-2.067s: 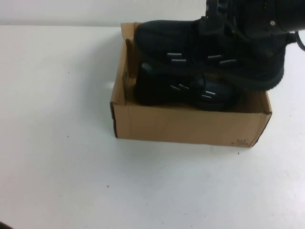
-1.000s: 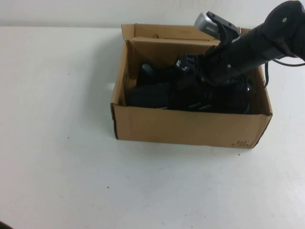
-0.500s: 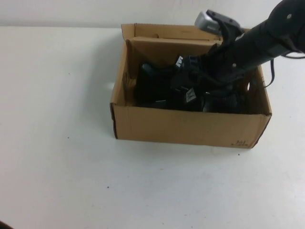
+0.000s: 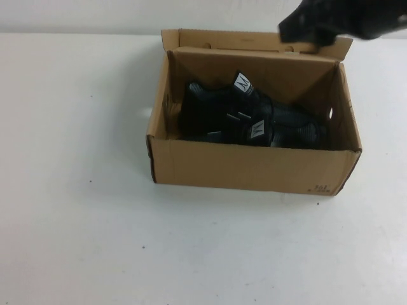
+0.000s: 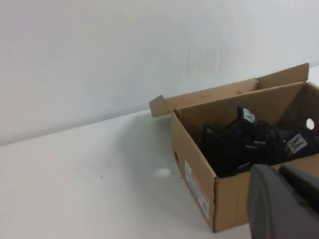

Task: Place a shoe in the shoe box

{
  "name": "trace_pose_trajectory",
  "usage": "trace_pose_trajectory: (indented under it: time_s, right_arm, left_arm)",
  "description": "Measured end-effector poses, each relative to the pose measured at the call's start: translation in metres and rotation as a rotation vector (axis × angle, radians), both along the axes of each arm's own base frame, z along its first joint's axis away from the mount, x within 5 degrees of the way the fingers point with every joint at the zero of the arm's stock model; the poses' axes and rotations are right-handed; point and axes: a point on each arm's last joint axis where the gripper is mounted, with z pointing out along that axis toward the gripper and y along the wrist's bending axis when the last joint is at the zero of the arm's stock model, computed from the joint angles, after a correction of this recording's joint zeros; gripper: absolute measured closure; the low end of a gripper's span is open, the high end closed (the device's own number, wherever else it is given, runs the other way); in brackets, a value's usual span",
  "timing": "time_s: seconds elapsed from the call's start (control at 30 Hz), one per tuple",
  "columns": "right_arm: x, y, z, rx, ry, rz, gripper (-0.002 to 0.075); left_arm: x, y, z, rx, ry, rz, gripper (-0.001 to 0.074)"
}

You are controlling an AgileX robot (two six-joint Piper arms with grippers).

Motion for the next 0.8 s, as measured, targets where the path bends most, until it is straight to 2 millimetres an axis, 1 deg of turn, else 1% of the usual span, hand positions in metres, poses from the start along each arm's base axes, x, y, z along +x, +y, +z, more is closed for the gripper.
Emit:
trace_pose_trajectory:
  time_s: [0.07,0.13,0.2,0.27,0.33,0.4,0.53,0.6,0.7,0.8]
  right_arm:
    - [-0.02,-0.008,0.021,-0.006,-0.068,-0.003,0.0323]
    - [-0.04,-0.016,0.038,-0.011,-0.119,-0.002,0.0394]
    - [-0.063,-0.024,0.055,-0.02,-0.166,0.001,0.0498]
    - [-0.086,-0.033,0.067,-0.04,-0.196,0.007,0.0629]
    - [-0.105,-0.041,0.076,-0.062,-0.218,0.008,0.0689]
    - [-0.125,-0.05,0.083,-0.078,-0.237,-0.008,0.072]
    - [-0.158,-0.065,0.095,-0.097,-0.309,-0.043,0.0736]
    - [-0.175,-0.073,0.094,-0.102,-0.35,-0.064,0.0739]
    - [-0.198,-0.084,0.084,-0.101,-0.411,-0.098,0.0741]
    - [-0.216,-0.093,0.058,-0.11,-0.454,-0.13,0.0741]
  left_arm:
    - [0.0,0.0,0.001,-0.009,-0.013,-0.006,0.0736]
    - [0.0,0.0,0.003,-0.016,-0.028,-0.013,0.0736]
    - [0.0,0.0,0.005,-0.024,-0.047,-0.014,0.0736]
    - [0.0,0.0,0.006,-0.029,-0.061,-0.022,0.0736]
    - [0.0,-0.001,0.007,-0.038,-0.07,-0.036,0.0736]
    - [-0.001,-0.001,0.008,-0.049,-0.08,-0.049,0.0736]
    - [-0.001,-0.002,0.01,-0.073,-0.088,-0.068,0.0736]
    - [-0.001,-0.003,0.01,-0.092,-0.087,-0.074,0.0736]
    - [0.002,-0.004,0.003,-0.123,-0.058,-0.076,0.0736]
    - [0.005,-0.004,-0.004,-0.145,-0.026,-0.077,0.0736]
